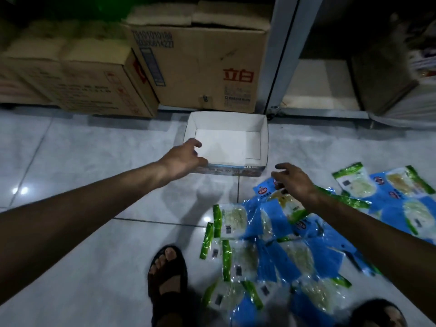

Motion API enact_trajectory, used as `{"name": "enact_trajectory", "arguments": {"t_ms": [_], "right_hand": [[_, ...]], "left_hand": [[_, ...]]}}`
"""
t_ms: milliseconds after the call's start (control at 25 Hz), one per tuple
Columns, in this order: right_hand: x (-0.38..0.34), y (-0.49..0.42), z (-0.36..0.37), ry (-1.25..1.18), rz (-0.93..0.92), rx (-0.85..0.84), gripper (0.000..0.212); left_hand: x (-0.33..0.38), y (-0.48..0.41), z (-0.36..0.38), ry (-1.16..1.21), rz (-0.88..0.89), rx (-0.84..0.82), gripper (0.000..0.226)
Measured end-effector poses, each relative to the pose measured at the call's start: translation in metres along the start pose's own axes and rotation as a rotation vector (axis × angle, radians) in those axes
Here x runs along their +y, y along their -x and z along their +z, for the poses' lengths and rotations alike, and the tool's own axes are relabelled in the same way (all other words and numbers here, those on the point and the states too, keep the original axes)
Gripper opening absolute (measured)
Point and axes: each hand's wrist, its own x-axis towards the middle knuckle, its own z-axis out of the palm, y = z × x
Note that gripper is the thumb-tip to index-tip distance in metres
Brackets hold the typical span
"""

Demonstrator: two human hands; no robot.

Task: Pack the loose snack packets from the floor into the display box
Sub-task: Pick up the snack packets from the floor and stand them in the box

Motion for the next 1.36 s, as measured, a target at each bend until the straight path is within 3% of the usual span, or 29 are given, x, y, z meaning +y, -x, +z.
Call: {"name": "enact_trajectory", "arguments": {"t_ms": [120,240,400,520,680,800,960,1240,1360], "right_hand": [[0.008,0.04,-0.031,0.117,-0.035,-0.134,0.03],[0.018,0.066,-0.052,0.192,-0.043,-0.161,0.024],[0.054,0.076,-0.045,0.263,-0.025,-0.166,0.026],[0.093,0.072,-0.01,0.481,-0.03,-0.24,0.036],[0.128,0.07,0.044,0.695,-0.071,-0.21,0.049],[0.144,0.069,0.07,0.688,-0.131,-0.106,0.034],[0.155,0.059,0.071,0.486,-0.113,-0.03,0.019],[0.125,0.025,0.033,0.308,-0.163,0.094,0.014],[0.117,0.006,0.039,0.364,-0.175,0.214,0.02]], "left_hand": [[0.04,0.036,-0.006,-0.198,0.15,-0.091,0.051],[0.06,0.057,0.012,-0.402,0.265,-0.131,0.051],[0.02,0.06,0.073,-0.626,0.27,-0.212,0.06],[-0.029,0.046,0.117,-0.689,0.199,-0.275,0.072],[-0.065,0.001,0.157,-0.556,0.156,-0.179,0.098],[-0.073,-0.029,0.187,-0.558,0.218,-0.15,0.106],[-0.078,-0.045,0.21,-0.6,0.235,-0.071,0.093],[-0.083,-0.029,0.159,-0.265,0.113,-0.003,0.041],[-0.086,-0.019,0.125,-0.109,0.081,0.068,0.037]]}}
